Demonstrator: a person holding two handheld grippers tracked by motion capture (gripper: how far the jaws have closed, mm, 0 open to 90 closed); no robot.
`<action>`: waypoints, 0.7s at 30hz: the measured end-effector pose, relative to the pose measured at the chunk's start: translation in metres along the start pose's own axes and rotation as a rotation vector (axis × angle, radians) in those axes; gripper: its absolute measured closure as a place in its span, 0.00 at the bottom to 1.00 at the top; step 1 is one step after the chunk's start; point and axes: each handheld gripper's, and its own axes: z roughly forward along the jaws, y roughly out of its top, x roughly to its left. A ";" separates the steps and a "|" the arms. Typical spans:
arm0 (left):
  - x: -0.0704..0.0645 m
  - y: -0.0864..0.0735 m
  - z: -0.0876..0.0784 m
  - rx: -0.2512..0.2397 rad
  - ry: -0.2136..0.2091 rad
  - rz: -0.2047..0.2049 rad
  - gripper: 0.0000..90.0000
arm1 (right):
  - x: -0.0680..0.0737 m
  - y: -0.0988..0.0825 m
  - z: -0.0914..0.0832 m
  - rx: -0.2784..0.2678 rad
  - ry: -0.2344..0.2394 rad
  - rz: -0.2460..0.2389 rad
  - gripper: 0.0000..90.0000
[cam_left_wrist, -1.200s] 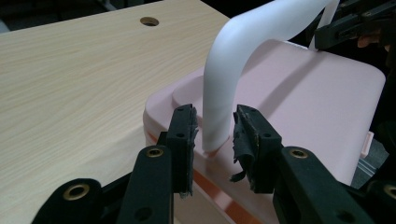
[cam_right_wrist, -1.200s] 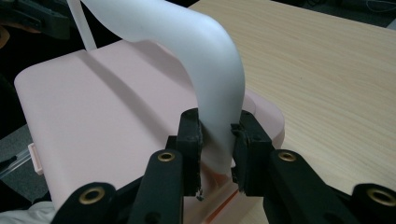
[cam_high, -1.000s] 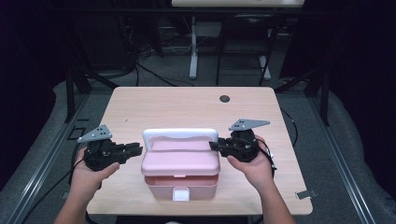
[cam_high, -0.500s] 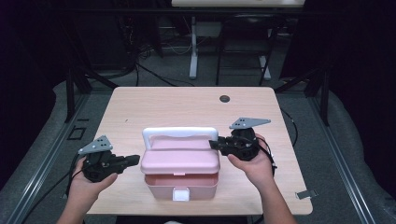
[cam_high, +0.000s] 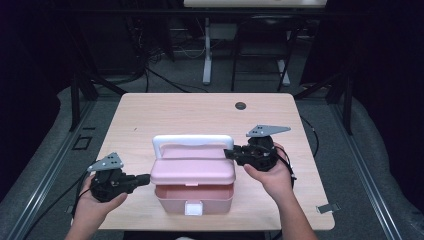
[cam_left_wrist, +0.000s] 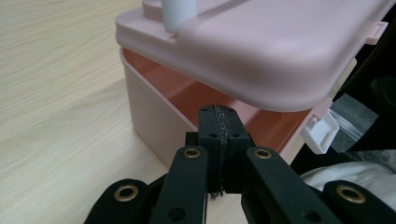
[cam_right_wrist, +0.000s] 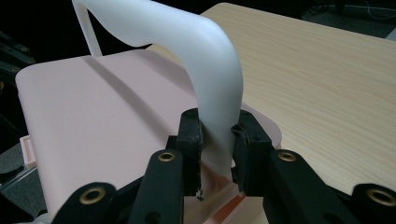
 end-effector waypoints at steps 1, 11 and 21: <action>-0.001 0.000 0.001 0.004 -0.008 0.001 0.99 | 0.000 0.000 0.000 0.001 0.000 -0.001 0.82; -0.010 0.001 0.014 0.028 -0.042 0.023 0.99 | 0.000 -0.001 0.001 0.007 -0.001 0.000 0.82; -0.019 0.001 0.024 0.041 -0.056 0.044 0.99 | 0.001 -0.001 0.002 0.010 -0.006 -0.005 0.82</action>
